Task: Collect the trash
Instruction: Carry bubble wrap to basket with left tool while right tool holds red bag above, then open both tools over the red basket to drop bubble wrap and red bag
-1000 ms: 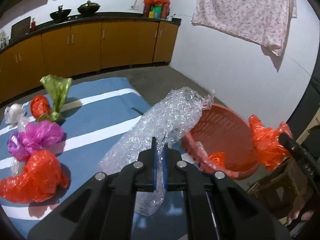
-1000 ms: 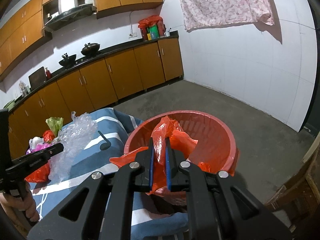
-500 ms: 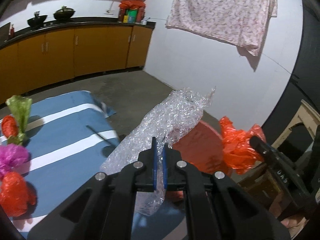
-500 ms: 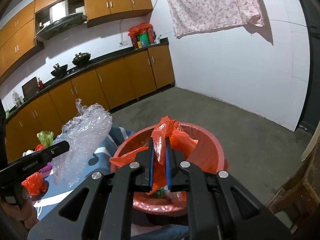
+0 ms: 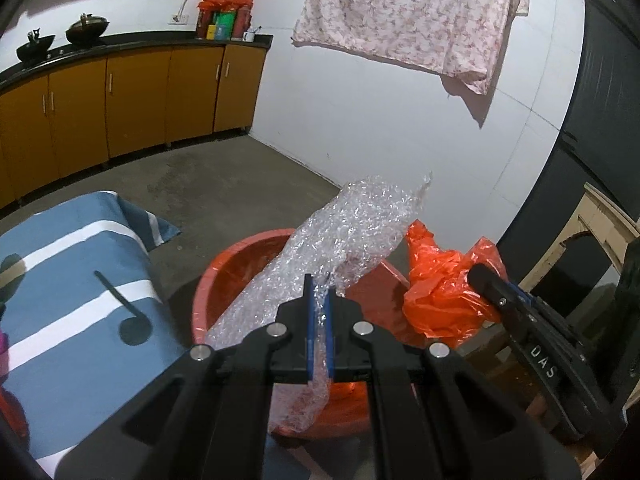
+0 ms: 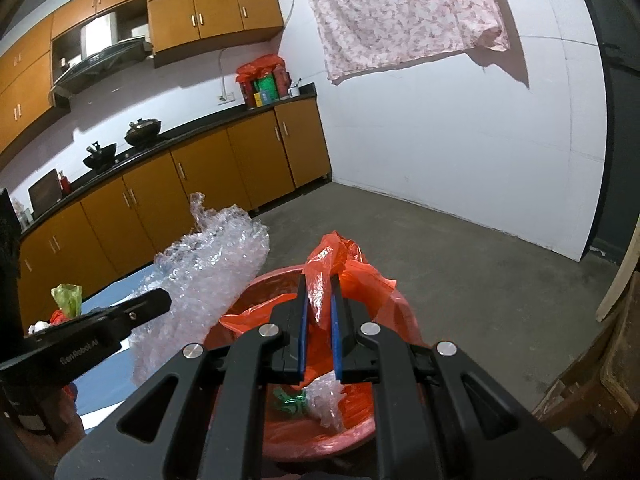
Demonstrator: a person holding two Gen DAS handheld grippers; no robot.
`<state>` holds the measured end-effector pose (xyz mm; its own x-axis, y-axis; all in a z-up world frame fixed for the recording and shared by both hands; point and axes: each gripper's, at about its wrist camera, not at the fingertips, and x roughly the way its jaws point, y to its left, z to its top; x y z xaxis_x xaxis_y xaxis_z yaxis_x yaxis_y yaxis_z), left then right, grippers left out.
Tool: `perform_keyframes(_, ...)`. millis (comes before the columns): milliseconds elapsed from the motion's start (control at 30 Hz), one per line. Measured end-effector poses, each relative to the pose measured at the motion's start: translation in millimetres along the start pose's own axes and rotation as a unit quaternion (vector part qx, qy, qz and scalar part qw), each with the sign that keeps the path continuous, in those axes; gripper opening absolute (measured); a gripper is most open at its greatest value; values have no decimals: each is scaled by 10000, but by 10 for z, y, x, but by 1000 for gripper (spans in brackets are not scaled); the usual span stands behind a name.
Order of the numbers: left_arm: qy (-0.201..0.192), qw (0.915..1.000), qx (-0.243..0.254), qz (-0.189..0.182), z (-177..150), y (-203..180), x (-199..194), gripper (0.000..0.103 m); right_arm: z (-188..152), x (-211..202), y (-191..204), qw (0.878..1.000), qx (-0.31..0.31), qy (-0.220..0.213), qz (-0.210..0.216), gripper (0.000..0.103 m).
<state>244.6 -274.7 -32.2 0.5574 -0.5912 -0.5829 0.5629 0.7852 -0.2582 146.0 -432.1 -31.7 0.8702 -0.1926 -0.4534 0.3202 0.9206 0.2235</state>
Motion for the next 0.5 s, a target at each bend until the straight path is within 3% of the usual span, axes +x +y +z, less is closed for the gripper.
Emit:
perform_keyframes(400, 150, 9998, -99, -95, -29, 32, 280, 8, 22, 151, 0, 9999, 66, -8, 128, 11)
perform_keyframes(467, 190, 9995, -228, -63, -59, 98, 300, 21, 10, 208, -6, 9997, 79, 90, 200, 15)
perform_keyframes(500, 191, 9995, -269, -21, -68, 128, 298, 32, 6, 219, -10, 9997, 72, 115, 203, 23)
